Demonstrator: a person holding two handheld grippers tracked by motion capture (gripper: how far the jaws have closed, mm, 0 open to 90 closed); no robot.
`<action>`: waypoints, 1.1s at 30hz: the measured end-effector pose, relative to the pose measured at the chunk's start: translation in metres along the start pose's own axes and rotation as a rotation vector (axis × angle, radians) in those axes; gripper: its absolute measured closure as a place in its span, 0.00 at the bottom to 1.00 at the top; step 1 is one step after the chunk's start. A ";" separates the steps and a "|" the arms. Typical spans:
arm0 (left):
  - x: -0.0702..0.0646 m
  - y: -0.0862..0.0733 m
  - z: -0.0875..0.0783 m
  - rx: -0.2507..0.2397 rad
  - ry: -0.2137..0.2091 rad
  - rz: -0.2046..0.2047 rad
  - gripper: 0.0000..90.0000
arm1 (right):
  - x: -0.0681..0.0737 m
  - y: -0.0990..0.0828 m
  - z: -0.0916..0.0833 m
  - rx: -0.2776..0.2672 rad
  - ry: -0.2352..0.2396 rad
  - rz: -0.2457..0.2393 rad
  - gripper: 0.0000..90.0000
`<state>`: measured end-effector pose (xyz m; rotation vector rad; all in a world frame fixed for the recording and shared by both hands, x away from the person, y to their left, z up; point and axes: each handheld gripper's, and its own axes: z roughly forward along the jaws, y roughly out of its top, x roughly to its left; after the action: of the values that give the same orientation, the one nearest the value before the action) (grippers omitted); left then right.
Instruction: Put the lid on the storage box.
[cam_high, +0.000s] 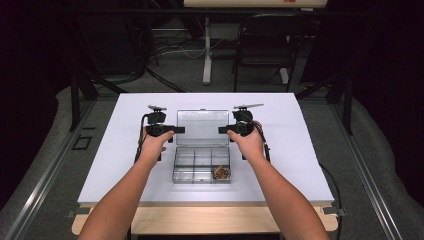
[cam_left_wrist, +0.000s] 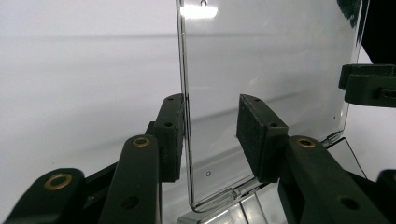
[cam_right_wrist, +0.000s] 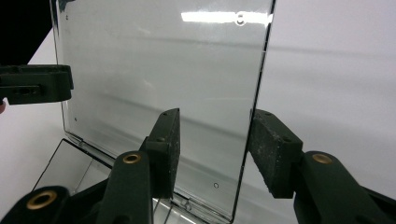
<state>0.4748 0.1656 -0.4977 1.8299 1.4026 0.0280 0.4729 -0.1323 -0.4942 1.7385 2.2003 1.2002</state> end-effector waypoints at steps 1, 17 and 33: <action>0.000 0.000 0.000 0.001 0.001 0.002 0.69 | 0.000 0.000 0.000 0.002 -0.002 -0.001 0.60; -0.004 0.000 -0.005 -0.010 0.007 0.025 0.70 | 0.003 0.000 -0.007 0.002 -0.001 -0.016 0.62; -0.011 -0.006 -0.016 -0.032 0.011 0.071 0.72 | 0.011 -0.002 -0.017 -0.001 -0.019 -0.094 0.66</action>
<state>0.4587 0.1660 -0.4858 1.8551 1.3370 0.0959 0.4587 -0.1318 -0.4794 1.6200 2.2427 1.1581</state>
